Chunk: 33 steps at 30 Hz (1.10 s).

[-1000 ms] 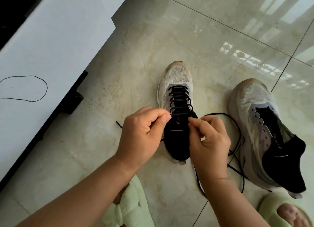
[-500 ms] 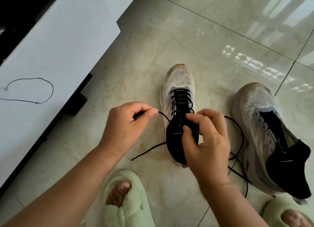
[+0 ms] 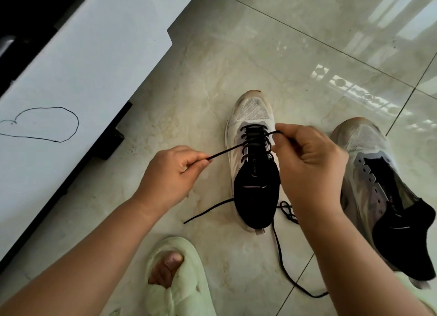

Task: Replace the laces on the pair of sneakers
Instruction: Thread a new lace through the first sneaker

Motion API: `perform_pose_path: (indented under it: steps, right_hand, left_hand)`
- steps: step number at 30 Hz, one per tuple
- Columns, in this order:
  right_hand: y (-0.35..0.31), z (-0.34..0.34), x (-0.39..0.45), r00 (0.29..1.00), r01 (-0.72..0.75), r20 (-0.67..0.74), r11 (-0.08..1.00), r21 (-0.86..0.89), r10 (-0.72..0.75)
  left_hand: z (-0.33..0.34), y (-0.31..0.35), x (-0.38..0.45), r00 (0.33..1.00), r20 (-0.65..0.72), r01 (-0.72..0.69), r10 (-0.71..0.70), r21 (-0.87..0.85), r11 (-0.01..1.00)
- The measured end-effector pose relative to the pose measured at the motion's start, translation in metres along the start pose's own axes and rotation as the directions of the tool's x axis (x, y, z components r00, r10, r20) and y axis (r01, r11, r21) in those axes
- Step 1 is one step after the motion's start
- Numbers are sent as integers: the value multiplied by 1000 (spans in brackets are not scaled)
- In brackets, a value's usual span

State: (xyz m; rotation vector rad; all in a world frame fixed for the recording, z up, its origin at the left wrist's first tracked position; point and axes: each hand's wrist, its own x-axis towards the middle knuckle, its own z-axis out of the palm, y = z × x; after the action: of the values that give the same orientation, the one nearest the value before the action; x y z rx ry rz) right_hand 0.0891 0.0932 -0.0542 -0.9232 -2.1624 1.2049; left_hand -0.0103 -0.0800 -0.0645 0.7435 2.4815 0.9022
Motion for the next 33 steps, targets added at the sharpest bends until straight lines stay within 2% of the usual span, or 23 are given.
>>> perform_pose_path:
  steps: [7, 9, 11, 13, 16, 18, 20, 29, 33]
  right_hand:
    - [5, 1, 2, 998, -59, -36, 998, 1, 59]
    - [5, 1, 2, 998, -57, 0, 998, -8, 57]
    - [4, 0, -2, 997, -30, 69, 999, -28, 32]
    - [5, 0, -10, 992, 33, 121, 997, -77, -23]
    - [12, 2, -22, 976, 103, 214, 966, -237, -51]
    - [14, 4, -28, 959, 93, 282, 940, -328, 4]
    - [14, 5, -31, 951, 70, 308, 941, -332, 38]
    - [17, 15, -37, 967, 28, 252, 964, -264, 41]
    - [18, 17, -36, 973, 14, 229, 973, -228, 40]
  left_hand:
    - [1, -22, -4, 965, 111, 199, -236, 273, 941]
    - [0, -18, -4, 954, 93, 266, -284, 175, 948]
    - [1, -6, -4, 940, 87, 337, -329, -103, 936]
    - [4, 10, -1, 924, 145, 382, -354, -371, 847]
    - [8, 27, 2, 930, 196, 368, -312, -545, 754]
    - [12, 33, 4, 936, 191, 349, -294, -590, 728]
    - [18, 37, 4, 940, 185, 339, -287, -609, 717]
    - [32, 34, 3, 935, 165, 349, -314, -588, 730]
    - [33, 35, 5, 951, 140, 307, -276, -527, 793]
